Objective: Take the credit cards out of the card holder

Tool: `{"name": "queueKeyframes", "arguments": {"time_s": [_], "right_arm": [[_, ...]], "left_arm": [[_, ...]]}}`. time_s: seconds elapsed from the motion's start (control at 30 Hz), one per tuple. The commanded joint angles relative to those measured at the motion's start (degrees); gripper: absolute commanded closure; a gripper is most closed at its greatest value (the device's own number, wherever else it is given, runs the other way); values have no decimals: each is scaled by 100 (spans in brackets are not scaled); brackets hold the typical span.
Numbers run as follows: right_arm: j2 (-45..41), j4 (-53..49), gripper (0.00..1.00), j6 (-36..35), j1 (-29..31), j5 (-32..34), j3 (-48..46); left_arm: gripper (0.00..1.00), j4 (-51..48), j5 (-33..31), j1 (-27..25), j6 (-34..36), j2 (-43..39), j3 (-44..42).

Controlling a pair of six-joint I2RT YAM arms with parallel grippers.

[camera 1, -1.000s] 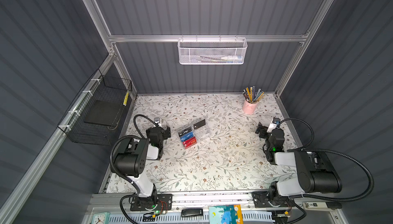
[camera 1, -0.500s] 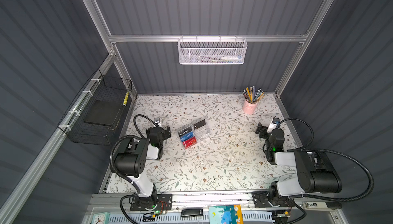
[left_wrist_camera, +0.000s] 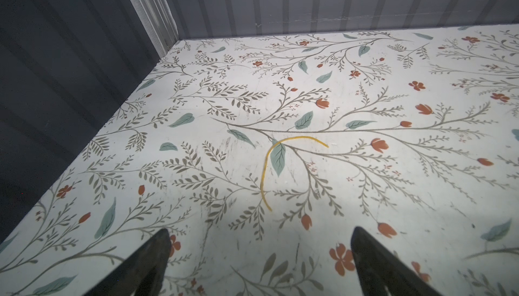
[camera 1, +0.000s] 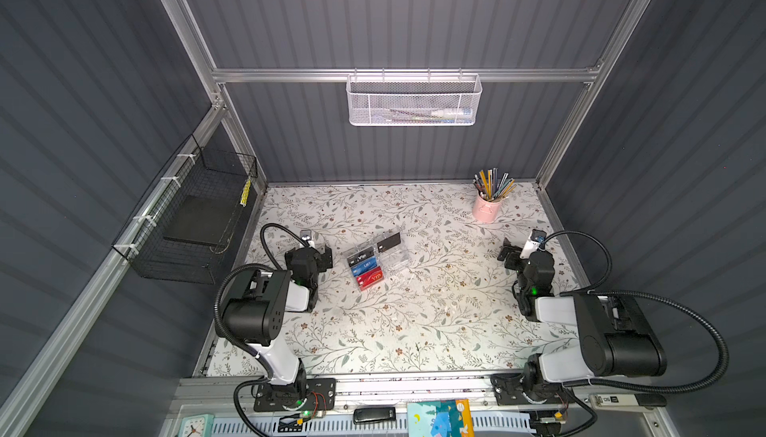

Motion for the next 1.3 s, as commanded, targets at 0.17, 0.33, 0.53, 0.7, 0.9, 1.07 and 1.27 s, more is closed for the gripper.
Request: {"name": "queueKeyframes", "arguments": {"time_s": [0.17, 0.33, 0.53, 0.7, 0.9, 1.07, 1.27], "right_arm": [[-5, 8, 1, -36, 16, -3, 57], [-3, 8, 1, -40, 16, -2, 63], [-4, 8, 1, -43, 18, 1, 59], [-5, 8, 1, -42, 20, 4, 56], [-3, 10, 1, -36, 16, 3, 61], [4, -26, 1, -36, 7, -26, 82], [-132, 46, 1, 27, 42, 316, 9]], "left_arm": [[0, 13, 15, -22, 74, 31, 56], [0, 13, 12, -23, 77, 35, 58], [0, 13, 15, -20, 73, 35, 59], [0, 13, 10, -24, 68, 40, 58], [0, -5, 19, -17, 75, 36, 65], [0, -109, 67, 70, -20, 37, 117], [0, -240, 110, 134, -38, -174, 103]]}}
